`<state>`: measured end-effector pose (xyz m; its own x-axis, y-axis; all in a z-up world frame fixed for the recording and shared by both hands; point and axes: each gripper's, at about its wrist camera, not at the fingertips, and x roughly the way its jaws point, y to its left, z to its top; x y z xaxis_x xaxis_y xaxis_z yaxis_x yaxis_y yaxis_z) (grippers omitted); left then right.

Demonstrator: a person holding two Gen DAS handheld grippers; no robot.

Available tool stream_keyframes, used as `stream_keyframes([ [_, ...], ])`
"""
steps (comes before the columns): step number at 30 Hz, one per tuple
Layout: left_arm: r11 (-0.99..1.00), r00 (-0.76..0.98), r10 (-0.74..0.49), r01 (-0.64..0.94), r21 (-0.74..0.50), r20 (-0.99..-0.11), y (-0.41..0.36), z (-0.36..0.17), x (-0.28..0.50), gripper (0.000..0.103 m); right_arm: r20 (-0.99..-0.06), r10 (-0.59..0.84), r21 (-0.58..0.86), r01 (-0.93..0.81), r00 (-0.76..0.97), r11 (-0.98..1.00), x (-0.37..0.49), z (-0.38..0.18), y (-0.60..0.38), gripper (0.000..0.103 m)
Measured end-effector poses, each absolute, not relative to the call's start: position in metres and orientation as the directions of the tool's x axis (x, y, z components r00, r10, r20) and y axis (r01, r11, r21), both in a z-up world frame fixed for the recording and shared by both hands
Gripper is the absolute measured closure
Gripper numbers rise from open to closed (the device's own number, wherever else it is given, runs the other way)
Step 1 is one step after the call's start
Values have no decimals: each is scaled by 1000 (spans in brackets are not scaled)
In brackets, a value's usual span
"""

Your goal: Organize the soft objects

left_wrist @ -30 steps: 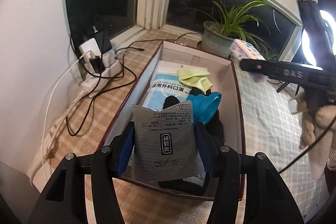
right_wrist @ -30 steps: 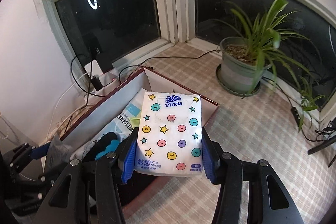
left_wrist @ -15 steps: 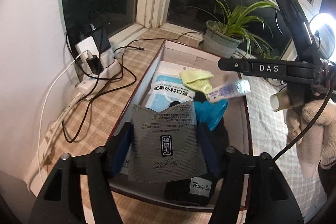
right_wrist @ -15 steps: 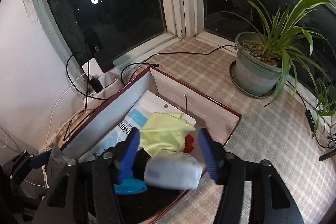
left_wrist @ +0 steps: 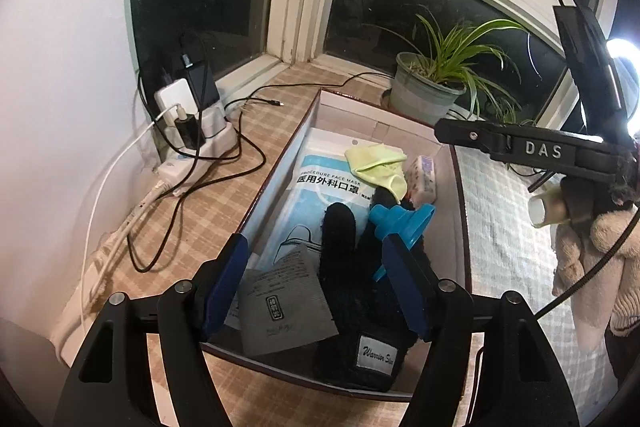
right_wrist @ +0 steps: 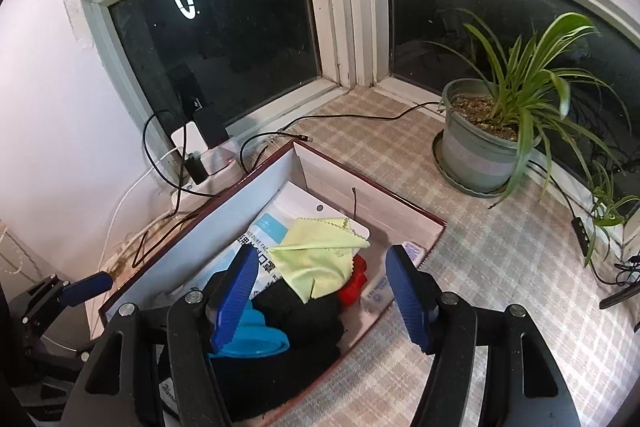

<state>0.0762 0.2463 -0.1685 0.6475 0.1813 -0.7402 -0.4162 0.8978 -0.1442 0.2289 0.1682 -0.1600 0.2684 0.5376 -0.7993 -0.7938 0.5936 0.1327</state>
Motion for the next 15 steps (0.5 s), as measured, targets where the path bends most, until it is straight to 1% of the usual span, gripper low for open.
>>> stream_keyframes([
  [9,898,660,201,-419,-132,-724,231,-155,71,34,-782,548,140,-772,298,620,225,-149,132,35],
  [15,905,670,204,-407,-122,-714,215,-147,70,34,-779,539,126,-762,321,636,222,-144,104,34],
])
